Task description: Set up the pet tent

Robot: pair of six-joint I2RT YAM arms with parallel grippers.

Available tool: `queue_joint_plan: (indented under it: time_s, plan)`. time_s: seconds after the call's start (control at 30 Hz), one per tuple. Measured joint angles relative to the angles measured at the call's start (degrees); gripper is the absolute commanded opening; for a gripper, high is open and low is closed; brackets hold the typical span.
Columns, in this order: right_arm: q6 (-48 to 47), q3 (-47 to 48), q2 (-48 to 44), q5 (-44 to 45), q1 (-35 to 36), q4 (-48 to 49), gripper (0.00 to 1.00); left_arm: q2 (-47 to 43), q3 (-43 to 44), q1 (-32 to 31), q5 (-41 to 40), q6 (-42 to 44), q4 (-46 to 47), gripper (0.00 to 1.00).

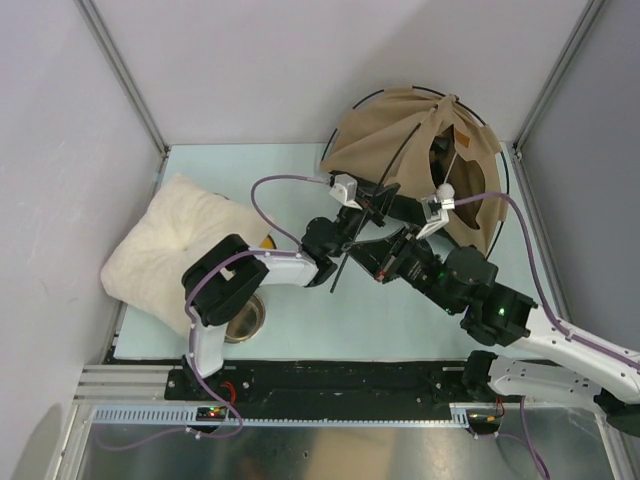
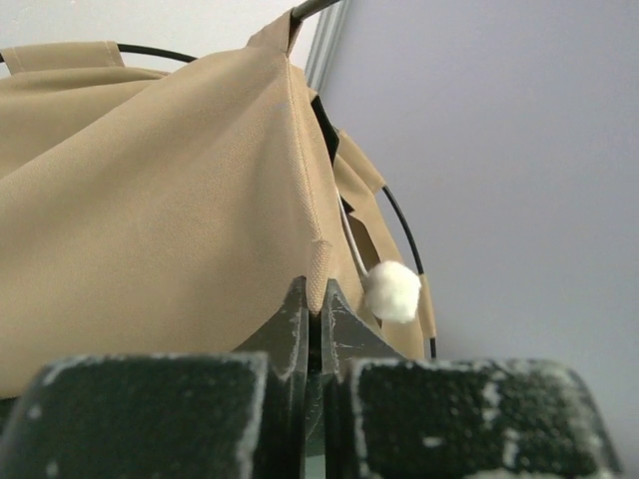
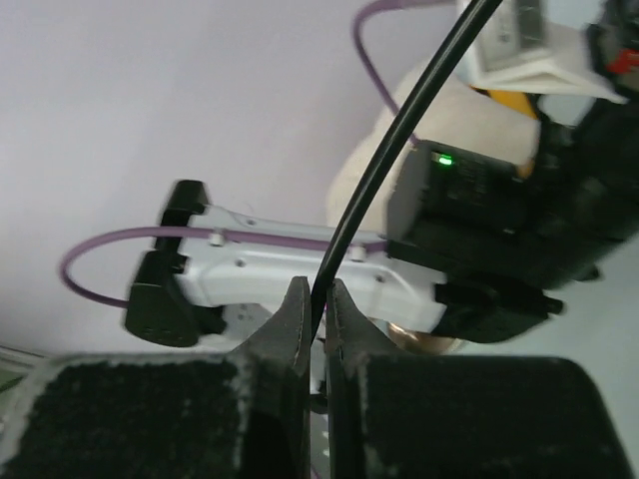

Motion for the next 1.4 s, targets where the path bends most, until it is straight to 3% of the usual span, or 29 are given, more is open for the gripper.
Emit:
queue_joint_plan:
  time_s: [0.47,0.77,1.4]
  plan:
    - [-0.7,-9.7,-4.4,4.9,-1.7,-12.0,0.0,-8.3,-15.3,0.0,7.4,-1.8,0.3,0.0]
    - [2.2,-10.1,-8.6,4.9,-4.3,-16.8,0.0,-18.6,-25.9,0.0,8.8,-7.4,-1.3,0.0]
    - [1.3,-10.1,-3.7,-1.4,-4.4,0.0,0.0,-39.2,-31.6,-0.9,10.0,-9.9,-23.2,0.0]
